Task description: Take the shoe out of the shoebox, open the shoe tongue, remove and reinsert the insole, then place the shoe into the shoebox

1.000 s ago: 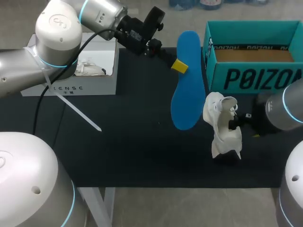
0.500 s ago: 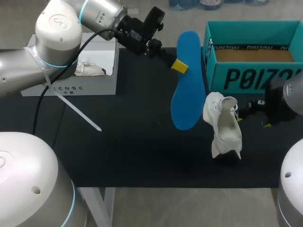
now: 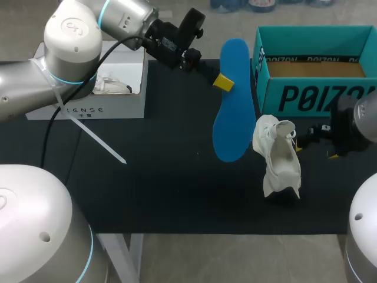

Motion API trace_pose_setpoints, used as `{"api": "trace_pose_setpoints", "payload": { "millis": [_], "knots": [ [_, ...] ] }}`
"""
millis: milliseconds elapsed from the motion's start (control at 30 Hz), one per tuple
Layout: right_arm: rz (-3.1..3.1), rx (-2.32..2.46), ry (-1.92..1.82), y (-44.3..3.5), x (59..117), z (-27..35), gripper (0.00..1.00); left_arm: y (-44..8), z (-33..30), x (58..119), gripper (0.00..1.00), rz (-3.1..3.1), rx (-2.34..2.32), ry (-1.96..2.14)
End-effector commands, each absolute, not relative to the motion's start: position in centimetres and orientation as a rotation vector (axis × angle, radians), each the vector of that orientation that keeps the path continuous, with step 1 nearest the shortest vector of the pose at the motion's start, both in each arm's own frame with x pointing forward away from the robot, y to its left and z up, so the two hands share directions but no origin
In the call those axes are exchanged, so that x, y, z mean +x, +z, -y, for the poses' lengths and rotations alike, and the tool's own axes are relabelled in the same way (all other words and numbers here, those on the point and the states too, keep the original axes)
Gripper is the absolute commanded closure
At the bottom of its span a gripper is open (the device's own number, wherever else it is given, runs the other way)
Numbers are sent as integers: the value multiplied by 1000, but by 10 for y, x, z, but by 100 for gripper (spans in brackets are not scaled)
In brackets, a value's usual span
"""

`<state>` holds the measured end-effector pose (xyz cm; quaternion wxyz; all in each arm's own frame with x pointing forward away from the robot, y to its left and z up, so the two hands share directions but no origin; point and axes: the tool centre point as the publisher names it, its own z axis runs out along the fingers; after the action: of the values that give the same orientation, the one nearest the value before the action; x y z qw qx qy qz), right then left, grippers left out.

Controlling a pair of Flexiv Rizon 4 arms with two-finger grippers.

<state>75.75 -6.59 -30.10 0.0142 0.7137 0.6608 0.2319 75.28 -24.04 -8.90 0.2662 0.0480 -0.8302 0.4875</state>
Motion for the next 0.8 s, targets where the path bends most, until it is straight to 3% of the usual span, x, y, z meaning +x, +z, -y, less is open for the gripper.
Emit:
{"api": "trace_pose_setpoints", "payload": {
  "millis": [33, 433, 800],
  "knots": [
    [-2230, 2326, 886, -276, 766, 96, 0, -89, 241, 753, 100, 2245, 130, 1314],
    [-2431, 2469, 1284, -227, 781, 138, 0, -89, 241, 753, 100, 2245, 130, 1314],
    [-2486, 2586, 1608, -209, 783, 122, 0, -89, 241, 753, 100, 2245, 130, 1314]
  ]
}}
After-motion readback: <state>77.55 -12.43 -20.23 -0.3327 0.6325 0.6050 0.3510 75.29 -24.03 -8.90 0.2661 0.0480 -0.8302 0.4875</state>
